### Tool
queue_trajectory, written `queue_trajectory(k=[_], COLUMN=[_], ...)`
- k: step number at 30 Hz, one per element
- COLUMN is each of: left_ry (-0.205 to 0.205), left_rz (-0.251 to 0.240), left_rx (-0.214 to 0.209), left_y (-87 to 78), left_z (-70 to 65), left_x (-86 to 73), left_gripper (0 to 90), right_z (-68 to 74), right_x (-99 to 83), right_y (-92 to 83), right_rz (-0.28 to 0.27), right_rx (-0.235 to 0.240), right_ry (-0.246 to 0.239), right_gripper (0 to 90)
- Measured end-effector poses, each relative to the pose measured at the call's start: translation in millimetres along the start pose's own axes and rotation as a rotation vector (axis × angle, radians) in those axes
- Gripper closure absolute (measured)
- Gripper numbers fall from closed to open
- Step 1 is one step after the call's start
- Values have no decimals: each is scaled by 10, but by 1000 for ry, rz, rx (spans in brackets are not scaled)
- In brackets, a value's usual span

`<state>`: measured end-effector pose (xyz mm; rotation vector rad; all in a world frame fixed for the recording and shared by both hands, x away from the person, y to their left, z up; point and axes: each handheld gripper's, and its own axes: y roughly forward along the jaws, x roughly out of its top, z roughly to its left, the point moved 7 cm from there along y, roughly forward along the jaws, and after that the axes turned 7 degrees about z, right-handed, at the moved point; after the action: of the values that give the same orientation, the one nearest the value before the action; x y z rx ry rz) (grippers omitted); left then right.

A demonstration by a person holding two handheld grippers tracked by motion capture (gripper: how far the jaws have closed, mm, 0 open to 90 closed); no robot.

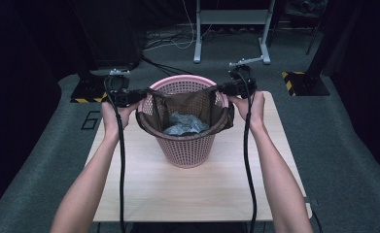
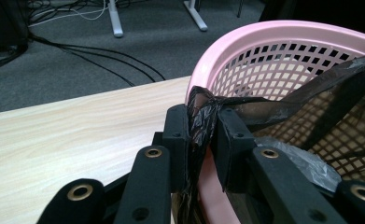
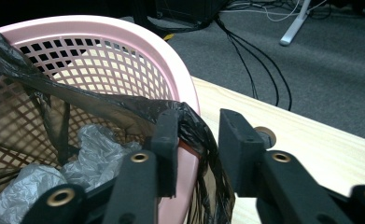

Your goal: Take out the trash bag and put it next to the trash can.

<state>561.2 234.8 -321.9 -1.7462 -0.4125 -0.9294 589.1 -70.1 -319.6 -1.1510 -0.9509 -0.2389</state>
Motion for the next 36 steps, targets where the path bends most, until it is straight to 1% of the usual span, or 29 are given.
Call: queue_trajectory(k=[3,5,9,12,16,19,27,31,36], left_ry=[5,6,20,37,51,54,68,84,98], left_rz=[-7,-13,-17,-6,5,7,14,22,25], left_rx=[2,-5,-11,-22,-35,-46,-77,-89,-107], left_y=[-27,-48,-77,-80,-79,-84,-69,-55,-50], left_z=[-2,-7,-37,-66,-96,-114,-197,-254,-329], left_x=[3,2,1,-9,-20,-24,-10,-9,3], left_gripper=[761,763,790,829,871,875,874,874,872], right_z=[19,29,29,40,61,92,285,401,568], right_x=[-2,-6,-13,-26,-45,-46,1,44,103], right_y=[-12,-30,-65,-90,-135,-188,-346,-390,-426], right_rz=[-10,-16,-20,-19,-24,-32,-71,-86,-97], right_rx=[-2,5,6,10,9,18,47,80,103], right_ry=[-3,-2,-7,-11,-28,-37,-95,-111,-142], right_gripper=[741,763,843,892,900,900,900,900,900])
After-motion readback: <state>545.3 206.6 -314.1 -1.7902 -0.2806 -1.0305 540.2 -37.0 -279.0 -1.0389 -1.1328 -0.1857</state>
